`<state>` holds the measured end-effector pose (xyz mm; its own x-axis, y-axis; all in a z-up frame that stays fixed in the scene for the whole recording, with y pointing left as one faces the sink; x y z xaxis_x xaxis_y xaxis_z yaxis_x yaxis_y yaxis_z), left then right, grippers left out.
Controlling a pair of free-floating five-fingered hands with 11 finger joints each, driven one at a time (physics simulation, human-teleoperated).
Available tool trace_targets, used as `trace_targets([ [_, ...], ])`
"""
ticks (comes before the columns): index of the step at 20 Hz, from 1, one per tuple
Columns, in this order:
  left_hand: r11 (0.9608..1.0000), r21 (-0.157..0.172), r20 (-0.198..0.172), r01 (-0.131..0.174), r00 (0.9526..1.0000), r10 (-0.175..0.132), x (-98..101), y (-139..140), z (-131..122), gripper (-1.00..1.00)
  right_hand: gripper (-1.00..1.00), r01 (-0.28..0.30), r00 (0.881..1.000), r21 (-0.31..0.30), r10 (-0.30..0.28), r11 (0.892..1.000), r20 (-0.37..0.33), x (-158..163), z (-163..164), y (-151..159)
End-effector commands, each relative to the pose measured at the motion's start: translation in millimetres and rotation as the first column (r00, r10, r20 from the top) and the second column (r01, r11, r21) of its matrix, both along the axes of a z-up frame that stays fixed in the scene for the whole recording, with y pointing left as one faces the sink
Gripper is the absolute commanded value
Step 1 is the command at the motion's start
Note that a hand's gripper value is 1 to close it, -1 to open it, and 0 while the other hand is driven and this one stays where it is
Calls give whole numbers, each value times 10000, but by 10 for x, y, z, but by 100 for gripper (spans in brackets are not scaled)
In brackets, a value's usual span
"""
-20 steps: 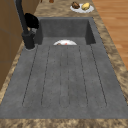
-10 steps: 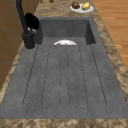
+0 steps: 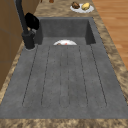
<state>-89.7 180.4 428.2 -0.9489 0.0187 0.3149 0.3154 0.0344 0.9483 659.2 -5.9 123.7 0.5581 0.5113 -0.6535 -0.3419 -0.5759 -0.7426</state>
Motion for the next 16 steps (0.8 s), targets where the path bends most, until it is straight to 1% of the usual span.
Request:
trace_targets([
  [1,10000,0,0,0,10000,0,0,0,0,0,100,3,9998,425,5,9991,-186,17,0,308],
  [3,10000,0,0,0,10000,0,0,0,0,0,100,33,9999,387,-28,9992,-121,0,-3,314],
  [6,10000,0,0,0,10000,0,0,0,0,0,100,129,9998,173,-131,9998,118,-54,-54,318],
  [7,10000,0,0,0,10000,0,0,0,0,0,100,326,9990,-67,-324,9994,313,-116,-17,288],
  [8,10000,0,0,0,10000,0,0,0,0,0,100,322,9951,-413,-281,9986,950,-128,-7,174],
  [9,10000,0,0,0,10000,0,0,0,0,0,100,242,9952,-411,-202,9989,954,-82,-17,119],
  [10,10000,0,0,0,10000,0,0,0,0,0,-100,238,9949,-370,-201,9990,992,-86,-14,67],
  [11,10000,0,0,0,10000,0,0,0,0,0,-100,812,9905,4,-808,9967,1111,-91,15,0],
  [12,10000,0,0,0,10000,0,0,0,0,0,-100,961,9916,168,-971,9952,849,-50,35,-45],
  [13,10000,0,0,0,10000,0,0,0,0,0,-100,1091,9921,551,-1122,9925,564,-60,124,-107],
  [14,10000,0,0,0,10000,0,0,0,0,0,-100,1128,9922,828,-1168,9902,446,-66,182,-101],
  [15,10000,0,0,0,10000,0,0,0,0,0,-100,1115,9931,978,-1145,9889,248,-69,223,-123],
  [16,10000,0,0,0,10000,0,0,0,0,0,-100,1028,9947,1133,-1028,9882,-56,-72,252,-142],
])
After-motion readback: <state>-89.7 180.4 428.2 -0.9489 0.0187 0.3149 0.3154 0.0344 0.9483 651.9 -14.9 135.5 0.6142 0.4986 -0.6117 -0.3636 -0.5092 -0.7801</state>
